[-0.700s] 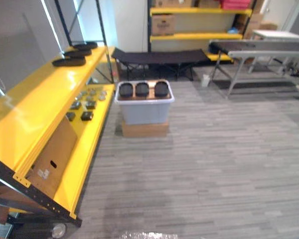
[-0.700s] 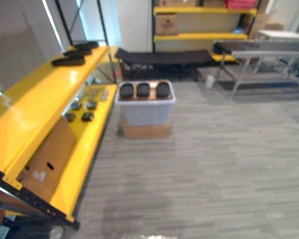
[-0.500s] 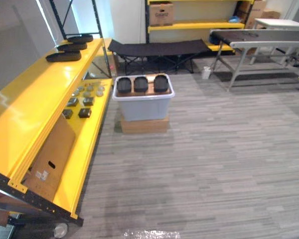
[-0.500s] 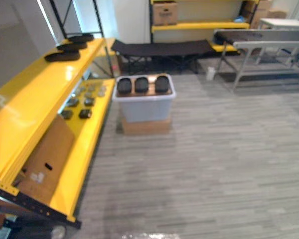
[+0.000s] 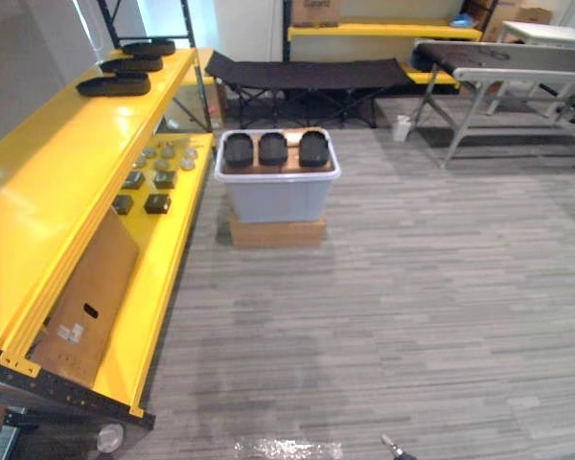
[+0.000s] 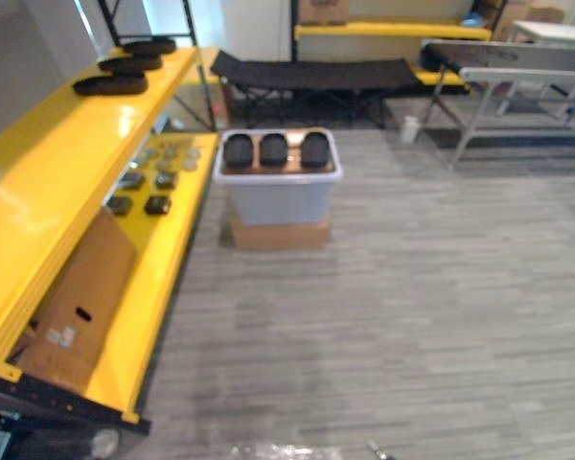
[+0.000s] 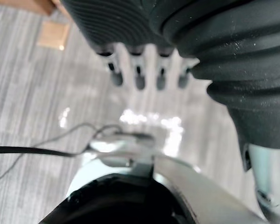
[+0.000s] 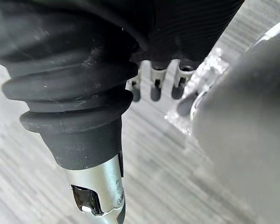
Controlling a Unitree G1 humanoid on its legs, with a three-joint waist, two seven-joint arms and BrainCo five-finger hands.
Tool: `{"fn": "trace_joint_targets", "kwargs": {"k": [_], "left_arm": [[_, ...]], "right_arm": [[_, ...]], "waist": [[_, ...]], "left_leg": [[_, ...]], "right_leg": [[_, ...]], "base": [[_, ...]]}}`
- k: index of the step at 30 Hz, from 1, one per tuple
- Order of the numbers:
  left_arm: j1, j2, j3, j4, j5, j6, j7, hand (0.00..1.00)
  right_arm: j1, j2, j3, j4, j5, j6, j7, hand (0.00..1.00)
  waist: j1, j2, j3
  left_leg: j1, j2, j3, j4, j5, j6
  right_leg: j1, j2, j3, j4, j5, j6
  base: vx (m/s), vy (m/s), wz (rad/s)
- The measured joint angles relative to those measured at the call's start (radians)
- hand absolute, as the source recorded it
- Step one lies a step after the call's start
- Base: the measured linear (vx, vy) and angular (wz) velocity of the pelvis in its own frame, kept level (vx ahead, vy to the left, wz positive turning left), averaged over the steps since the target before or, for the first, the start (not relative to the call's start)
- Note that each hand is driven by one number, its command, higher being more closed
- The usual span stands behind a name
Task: Walk over and take plastic housings, then place them on the shelf
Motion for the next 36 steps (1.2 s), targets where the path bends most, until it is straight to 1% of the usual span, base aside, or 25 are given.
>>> {"fn": "trace_joint_targets", "kwargs": {"k": [3,4,6,8,12,14,15,18,21,23,25,28,29,30,31,32,33,34,35,36], "left_arm": [[0.001,0.0,0.0,0.0,0.0,-0.001,0.001,0.0],[0.001,0.0,0.0,0.0,-0.001,-0.002,0.003,0.0],[0.002,-0.001,-0.001,0.0,-0.003,-0.002,0.007,0.0],[0.002,-0.002,-0.001,0.0,-0.004,-0.004,0.014,0.0],[0.002,-0.003,-0.001,0.0,-0.003,-0.007,0.024,0.0],[-0.002,-0.003,-0.001,-0.001,-0.002,-0.011,0.052,0.0],[-0.002,-0.003,0.0,-0.002,0.0,-0.016,0.056,0.0],[-0.002,0.0,0.0,-0.004,0.009,-0.044,0.072,0.0],[-0.004,-0.001,0.0,-0.006,0.009,-0.044,0.098,0.0],[-0.003,-0.001,-0.001,-0.006,0.011,-0.044,0.106,0.0],[-0.001,-0.004,-0.001,-0.022,0.047,-0.044,0.11,0.0],[0.0,-0.005,0.0,-0.021,0.049,-0.044,0.114,0.0],[0.0,-0.006,-0.001,-0.021,0.05,-0.044,0.116,0.0],[0.0,-0.008,-0.001,-0.02,0.061,-0.043,0.116,0.0],[0.0,-0.008,-0.001,-0.021,0.072,-0.043,0.116,0.0],[-0.003,-0.003,-0.002,-0.021,0.082,-0.044,0.117,0.0],[-0.003,-0.003,-0.004,-0.021,0.088,-0.043,0.118,0.0],[-0.004,-0.002,-0.004,-0.021,0.088,-0.042,0.118,0.0],[-0.007,0.004,-0.004,-0.02,0.088,-0.041,0.119,0.0],[-0.009,0.012,-0.003,-0.019,0.087,-0.04,0.118,0.0]], "right_arm": [[0.002,0.001,0.002,0.0,-0.007,-0.016,0.019,0.0],[0.002,0.003,0.006,0.0,-0.026,-0.039,0.027,0.0],[0.003,0.003,0.017,0.0,-0.027,-0.055,0.032,0.0],[0.006,0.003,0.03,0.0,-0.026,-0.082,0.031,0.0],[0.01,0.004,0.04,0.0,-0.018,-0.101,0.027,0.0],[0.008,0.006,0.045,-0.001,-0.018,-0.101,0.014,0.0],[0.007,0.007,0.045,-0.001,-0.018,-0.101,0.008,0.0],[0.003,0.012,0.045,-0.001,-0.019,-0.098,0.009,0.0],[-0.002,0.013,0.044,-0.002,-0.024,-0.088,0.01,0.0],[-0.002,0.014,0.044,-0.002,-0.023,-0.085,0.01,0.0],[-0.003,0.014,0.043,-0.002,-0.022,-0.085,0.005,0.0],[-0.002,0.014,0.042,-0.003,-0.023,-0.085,-0.007,0.0],[-0.002,0.014,0.041,-0.003,-0.023,-0.086,-0.012,0.0],[0.001,0.015,0.037,-0.006,-0.021,-0.087,-0.013,0.0],[0.002,0.014,0.036,-0.009,-0.021,-0.087,-0.014,0.0],[0.002,0.014,0.027,-0.013,-0.021,-0.087,-0.015,0.0],[-0.005,0.01,0.019,-0.013,-0.021,-0.085,-0.017,0.0],[-0.007,0.009,0.019,-0.017,-0.021,-0.086,-0.015,0.0],[-0.006,0.009,0.02,-0.016,-0.022,-0.085,-0.008,0.0],[-0.005,0.01,0.021,-0.01,-0.022,-0.083,0.009,0.0]], "waist": [[0.001,0.0,0.0],[0.001,-0.001,0.001],[0.001,-0.004,0.001],[0.003,-0.004,0.001],[0.003,-0.006,0.001],[0.001,-0.005,0.0],[0.001,-0.007,0.001],[0.002,-0.017,0.006],[0.001,-0.019,0.007],[-0.004,-0.019,0.007],[-0.002,-0.019,0.006],[-0.002,-0.019,0.007],[-0.003,-0.02,0.008],[-0.006,-0.023,0.012],[-0.007,-0.025,0.014],[-0.009,-0.035,0.028],[-0.009,-0.034,0.044],[-0.01,-0.033,0.05],[-0.012,-0.03,0.052],[-0.01,-0.041,0.057]], "left_leg": [[0.0,-0.001,0.001,-0.002,0.001,0.002],[0.0,-0.001,0.0,-0.006,0.005,0.005],[0.0,-0.002,0.001,-0.014,0.009,0.004],[-0.001,-0.004,0.0,-0.034,0.022,0.007],[0.0,-0.007,-0.003,-0.052,0.031,0.009],[-0.003,-0.009,-0.008,-0.054,0.032,0.01],[-0.004,-0.01,-0.009,-0.054,0.032,0.01],[-0.003,-0.011,-0.01,-0.054,0.032,0.01],[-0.004,-0.014,-0.018,-0.053,0.032,0.01],[-0.004,-0.017,-0.03,-0.052,0.032,0.01],[-0.003,-0.02,-0.031,-0.052,0.033,0.01],[-0.004,-0.026,-0.03,-0.053,0.033,0.011],[-0.005,-0.028,-0.028,-0.052,0.031,0.012],[-0.006,-0.029,-0.028,-0.047,0.022,0.018],[-0.007,-0.033,-0.028,-0.04,0.016,0.026],[-0.005,-0.042,-0.026,-0.023,0.006,0.041],[0.007,-0.042,-0.024,-0.015,0.0,0.059],[0.019,-0.042,-0.021,-0.015,0.0,0.06],[0.023,-0.039,-0.015,-0.013,-0.001,0.061],[0.031,-0.03,-0.003,-0.012,-0.007,0.057]], "right_leg": [[-0.002,-0.001,-0.006,0.0,-0.001,-0.001],[-0.004,-0.001,-0.009,0.0,-0.002,-0.002],[-0.007,-0.001,-0.01,0.0,-0.002,-0.003],[-0.016,-0.002,-0.012,-0.001,-0.002,-0.003],[-0.022,-0.003,-0.019,-0.001,-0.003,-0.004],[-0.031,-0.006,-0.032,0.0,-0.003,-0.004],[-0.03,-0.007,-0.034,0.0,-0.003,-0.004],[-0.029,-0.007,-0.04,0.0,-0.003,-0.004],[-0.027,-0.011,-0.043,0.0,-0.003,-0.004],[-0.021,-0.014,-0.058,0.0,-0.003,-0.003],[-0.017,-0.018,-0.062,0.0,-0.004,-0.002],[-0.017,-0.024,-0.062,0.004,-0.01,0.002],[-0.036,-0.031,-0.063,0.039,-0.034,0.005],[-0.081,-0.046,-0.064,0.143,-0.089,0.013],[-0.109,-0.06,-0.064,0.209,-0.118,0.019],[-0.158,-0.091,-0.064,0.346,-0.163,0.041],[-0.221,-0.116,-0.065,0.493,-0.18,0.062],[-0.257,-0.129,-0.069,0.565,-0.182,0.065],[-0.298,-0.142,-0.086,0.61,-0.212,0.034],[-0.321,-0.142,-0.094,0.583,-0.213,0.029]], "base": [[-0.07,-0.026,-0.03],[-0.07,-0.024,0.01],[-0.06,-0.025,0.01],[-0.04,-0.023,0.01],[-0.01,-0.006,0.02],[0.0,-0.01,0.09],[0.0,-0.008,0.05],[0.0,0.0,0.0],[-0.01,-0.004,0.02],[-0.04,-0.013,0.17],[-0.07,-0.008,0.11],[-0.07,-0.006,-0.01],[-0.08,0.003,0.01],[-0.03,0.016,0.03],[-0.01,0.033,0.04],[-0.02,0.046,-0.07],[-0.03,0.054,-0.13],[0.0,0.066,-0.15],[0.03,0.077,-0.18],[0.05,0.07,-0.19]]}}
